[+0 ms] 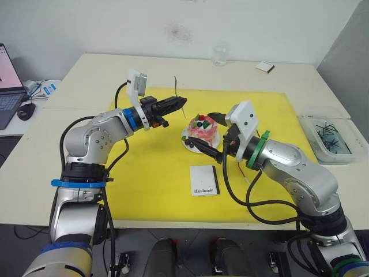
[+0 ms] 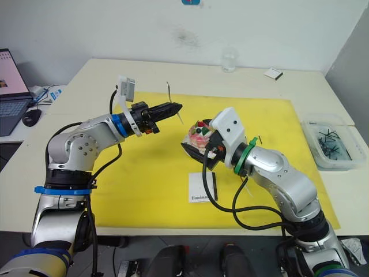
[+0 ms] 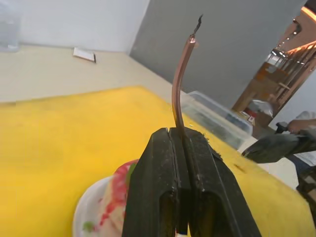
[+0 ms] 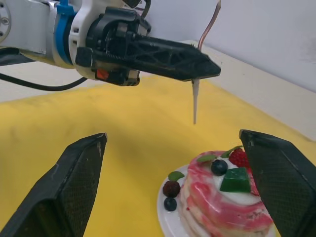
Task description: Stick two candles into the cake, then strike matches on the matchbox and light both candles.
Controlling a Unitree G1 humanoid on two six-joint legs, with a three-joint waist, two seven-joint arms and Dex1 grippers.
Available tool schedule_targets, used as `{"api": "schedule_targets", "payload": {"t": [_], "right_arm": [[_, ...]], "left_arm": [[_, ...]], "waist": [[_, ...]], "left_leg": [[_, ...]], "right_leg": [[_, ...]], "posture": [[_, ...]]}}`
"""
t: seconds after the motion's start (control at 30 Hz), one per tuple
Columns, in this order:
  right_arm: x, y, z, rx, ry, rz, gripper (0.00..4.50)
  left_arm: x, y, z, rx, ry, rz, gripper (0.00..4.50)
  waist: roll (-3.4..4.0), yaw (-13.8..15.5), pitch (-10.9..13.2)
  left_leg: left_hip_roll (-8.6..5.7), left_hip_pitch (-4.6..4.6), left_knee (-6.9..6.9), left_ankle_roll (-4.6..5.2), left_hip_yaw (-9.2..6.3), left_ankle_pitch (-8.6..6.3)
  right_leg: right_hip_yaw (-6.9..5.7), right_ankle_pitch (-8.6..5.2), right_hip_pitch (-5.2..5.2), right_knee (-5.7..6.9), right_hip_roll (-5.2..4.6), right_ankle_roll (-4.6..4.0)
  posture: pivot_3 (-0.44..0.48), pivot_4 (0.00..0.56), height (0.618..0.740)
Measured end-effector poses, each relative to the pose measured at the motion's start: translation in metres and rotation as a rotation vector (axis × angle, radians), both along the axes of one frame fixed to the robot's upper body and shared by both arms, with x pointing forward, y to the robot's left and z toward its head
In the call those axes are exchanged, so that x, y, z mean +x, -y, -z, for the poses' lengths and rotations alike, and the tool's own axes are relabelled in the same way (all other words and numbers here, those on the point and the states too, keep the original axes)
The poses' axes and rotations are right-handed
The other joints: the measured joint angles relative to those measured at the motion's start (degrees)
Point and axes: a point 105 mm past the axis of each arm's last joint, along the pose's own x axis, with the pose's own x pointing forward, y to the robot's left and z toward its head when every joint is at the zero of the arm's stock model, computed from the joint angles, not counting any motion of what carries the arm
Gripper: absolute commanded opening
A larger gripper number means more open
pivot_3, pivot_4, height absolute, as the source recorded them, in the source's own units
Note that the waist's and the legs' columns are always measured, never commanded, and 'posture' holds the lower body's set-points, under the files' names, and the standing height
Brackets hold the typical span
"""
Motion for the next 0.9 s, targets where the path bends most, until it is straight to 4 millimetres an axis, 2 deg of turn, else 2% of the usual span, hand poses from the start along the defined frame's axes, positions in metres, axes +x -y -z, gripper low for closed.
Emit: {"api": "schedule_targets", "payload": {"t": [0.13, 0.3, 0.73, 0.9], "right_arm": [[0.002, 0.0, 0.0, -0.011, 0.007, 0.019, 4.48], [0.005, -0.001, -0.004, -0.017, 0.026, 0.037, 4.48], [0.007, -0.001, -0.002, -0.03, 0.014, 0.059, 4.48], [0.007, -0.002, -0.002, -0.022, 0.01, 0.06, 4.48]], "left_arm": [[0.004, 0.005, 0.006, -0.028, -0.02, 0.006, 0.0], [0.012, 0.003, 0.016, -0.05, -0.045, -0.016, 0.0], [0.02, 0.008, 0.011, -0.06, -0.022, -0.006, 0.0], [0.021, 0.008, 0.016, -0.054, -0.032, -0.003, 0.0]], "waist": [[0.0, -0.03, 0.0], [0.0, -0.45, 0.0], [0.0, -0.47, 0.0], [0.0, -0.48, 0.0]], "left_leg": [[0.09, 0.01, 0.02, 0.0, -0.02, 0.0], [0.11, 0.04, 0.03, 0.0, -0.02, 0.01], [0.1, 0.04, 0.04, 0.0, 0.01, 0.01], [0.1, 0.04, 0.03, 0.0, 0.0, 0.01]], "right_leg": [[-0.03, 0.0, -0.01, 0.08, 0.07, 0.0], [-0.02, 0.01, -0.01, 0.13, 0.1, 0.0], [-0.01, 0.01, -0.01, 0.13, 0.1, 0.0], [-0.02, 0.01, -0.01, 0.13, 0.1, 0.0]], "posture": [[0.0, 0.15, 0.74], [0.0, 0.15, 0.74], [0.0, 0.15, 0.74], [0.0, 0.15, 0.74]]}}
